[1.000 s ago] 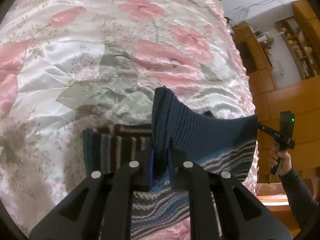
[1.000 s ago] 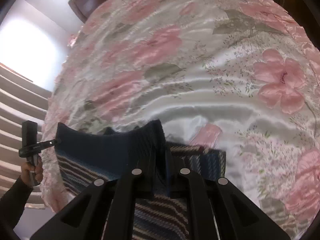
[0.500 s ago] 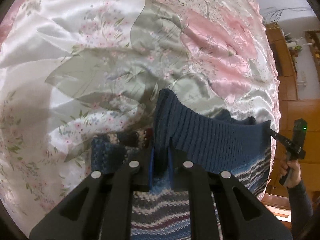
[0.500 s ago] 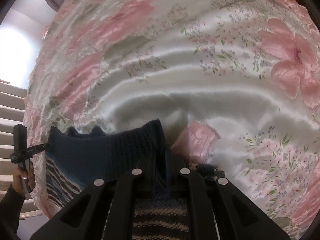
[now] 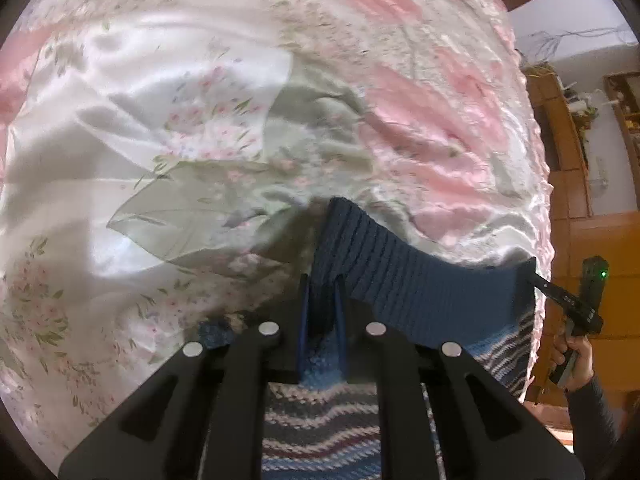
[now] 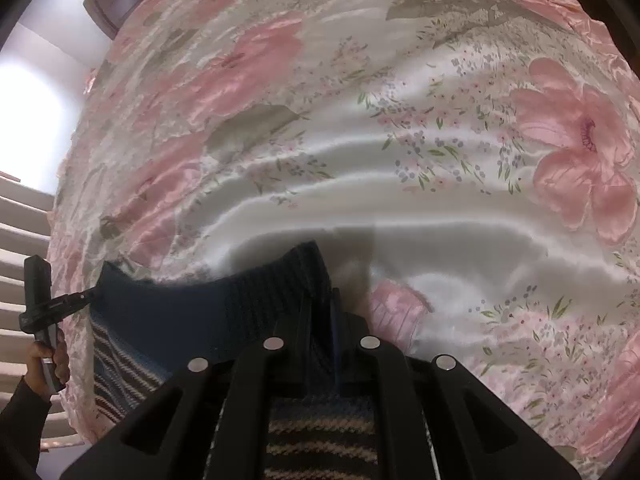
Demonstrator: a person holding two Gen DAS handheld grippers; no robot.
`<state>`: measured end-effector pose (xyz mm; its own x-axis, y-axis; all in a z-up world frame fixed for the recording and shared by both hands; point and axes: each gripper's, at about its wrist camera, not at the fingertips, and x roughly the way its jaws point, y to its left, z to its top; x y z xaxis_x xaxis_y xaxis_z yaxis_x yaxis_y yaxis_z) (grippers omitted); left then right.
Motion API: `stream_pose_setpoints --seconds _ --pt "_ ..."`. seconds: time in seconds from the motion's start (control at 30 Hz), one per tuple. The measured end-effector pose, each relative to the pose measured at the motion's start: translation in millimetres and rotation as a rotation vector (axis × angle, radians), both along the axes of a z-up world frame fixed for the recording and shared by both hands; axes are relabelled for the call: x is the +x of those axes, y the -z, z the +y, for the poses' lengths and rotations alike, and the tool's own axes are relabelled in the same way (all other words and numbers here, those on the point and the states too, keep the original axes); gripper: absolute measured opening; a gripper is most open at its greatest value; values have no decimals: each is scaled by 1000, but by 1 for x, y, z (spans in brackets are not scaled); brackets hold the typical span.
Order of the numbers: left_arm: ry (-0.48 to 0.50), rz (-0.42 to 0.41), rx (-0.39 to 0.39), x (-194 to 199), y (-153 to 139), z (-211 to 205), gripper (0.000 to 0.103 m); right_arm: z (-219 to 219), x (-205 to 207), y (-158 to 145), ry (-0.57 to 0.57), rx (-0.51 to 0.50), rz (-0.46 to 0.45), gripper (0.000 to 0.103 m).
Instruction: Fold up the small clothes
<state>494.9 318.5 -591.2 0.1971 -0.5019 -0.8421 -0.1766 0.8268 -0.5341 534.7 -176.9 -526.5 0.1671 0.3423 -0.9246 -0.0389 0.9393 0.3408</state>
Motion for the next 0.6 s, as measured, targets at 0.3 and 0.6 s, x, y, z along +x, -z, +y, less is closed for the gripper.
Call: stream_pose_setpoints --seconds 0.3,0.6 --pt "-4 24 38 -5 9 -5 18 -3 -2 21 29 -46 25 24" --pt "-12 -188 -33 -44 -64 -18 51 -6 -58 -39 0 62 -121 35"
